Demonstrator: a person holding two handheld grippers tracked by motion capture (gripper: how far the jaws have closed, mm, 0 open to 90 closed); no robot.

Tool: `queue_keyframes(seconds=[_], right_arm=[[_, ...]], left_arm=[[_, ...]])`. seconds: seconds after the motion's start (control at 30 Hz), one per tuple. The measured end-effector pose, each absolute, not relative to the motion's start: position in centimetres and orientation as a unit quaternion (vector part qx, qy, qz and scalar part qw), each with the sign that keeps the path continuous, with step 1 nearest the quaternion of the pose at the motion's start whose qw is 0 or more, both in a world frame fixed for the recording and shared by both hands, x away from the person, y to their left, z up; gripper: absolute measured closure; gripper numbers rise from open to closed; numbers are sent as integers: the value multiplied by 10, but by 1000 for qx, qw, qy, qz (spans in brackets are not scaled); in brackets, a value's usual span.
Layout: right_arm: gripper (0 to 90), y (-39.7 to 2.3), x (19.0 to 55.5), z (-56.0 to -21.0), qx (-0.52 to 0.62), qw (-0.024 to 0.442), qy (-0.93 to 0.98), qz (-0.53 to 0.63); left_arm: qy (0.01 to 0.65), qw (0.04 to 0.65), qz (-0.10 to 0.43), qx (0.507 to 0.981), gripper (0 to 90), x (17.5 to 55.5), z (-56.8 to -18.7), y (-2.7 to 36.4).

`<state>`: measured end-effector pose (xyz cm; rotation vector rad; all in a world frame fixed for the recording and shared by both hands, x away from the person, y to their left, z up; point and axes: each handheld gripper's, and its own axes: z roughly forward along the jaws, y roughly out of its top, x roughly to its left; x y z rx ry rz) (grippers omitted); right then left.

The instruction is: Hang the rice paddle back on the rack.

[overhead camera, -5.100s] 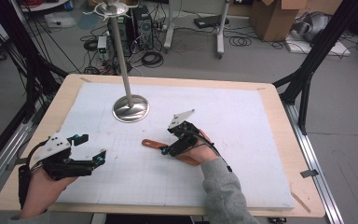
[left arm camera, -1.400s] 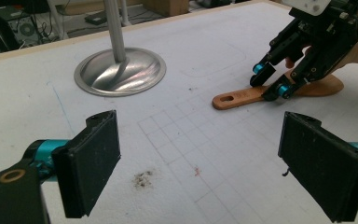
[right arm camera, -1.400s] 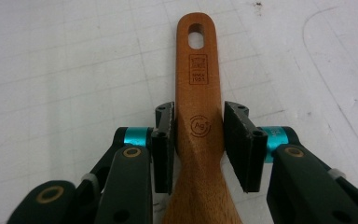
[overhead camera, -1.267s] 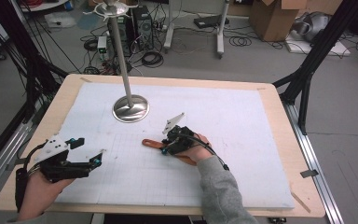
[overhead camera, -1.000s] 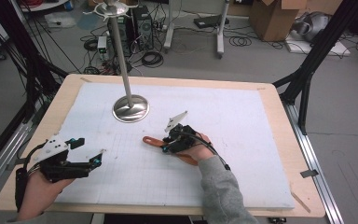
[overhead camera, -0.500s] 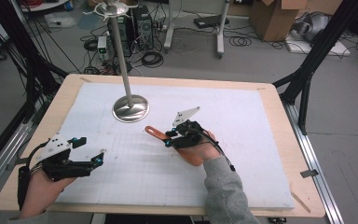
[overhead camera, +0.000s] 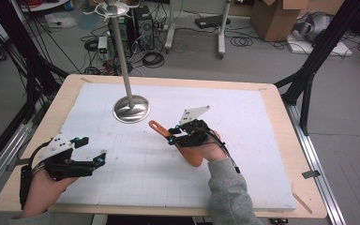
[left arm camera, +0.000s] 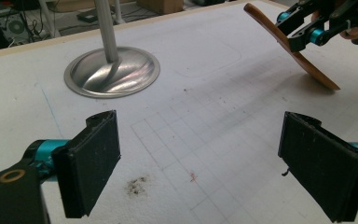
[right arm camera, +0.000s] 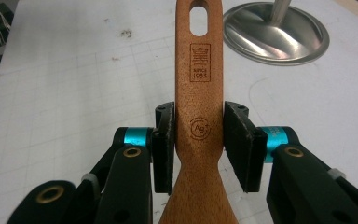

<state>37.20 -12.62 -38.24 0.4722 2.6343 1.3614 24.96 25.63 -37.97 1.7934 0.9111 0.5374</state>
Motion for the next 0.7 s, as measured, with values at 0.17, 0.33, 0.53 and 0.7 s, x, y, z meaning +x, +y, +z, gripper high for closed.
queue_keyframes(seconds=[0.17,0.33,0.53,0.7], right_arm=[[649,-129,369,-379,158,70,871,461],[649,-133,368,-375,156,74,868,466],[648,-137,365,-370,156,80,863,474],[649,-141,361,-364,155,86,857,485]], left_arm=[[376,504,222,745,130,250,-380,256],[376,503,221,746,130,252,-380,255],[375,504,219,746,130,253,-380,253],[374,504,218,748,130,254,-381,252]])
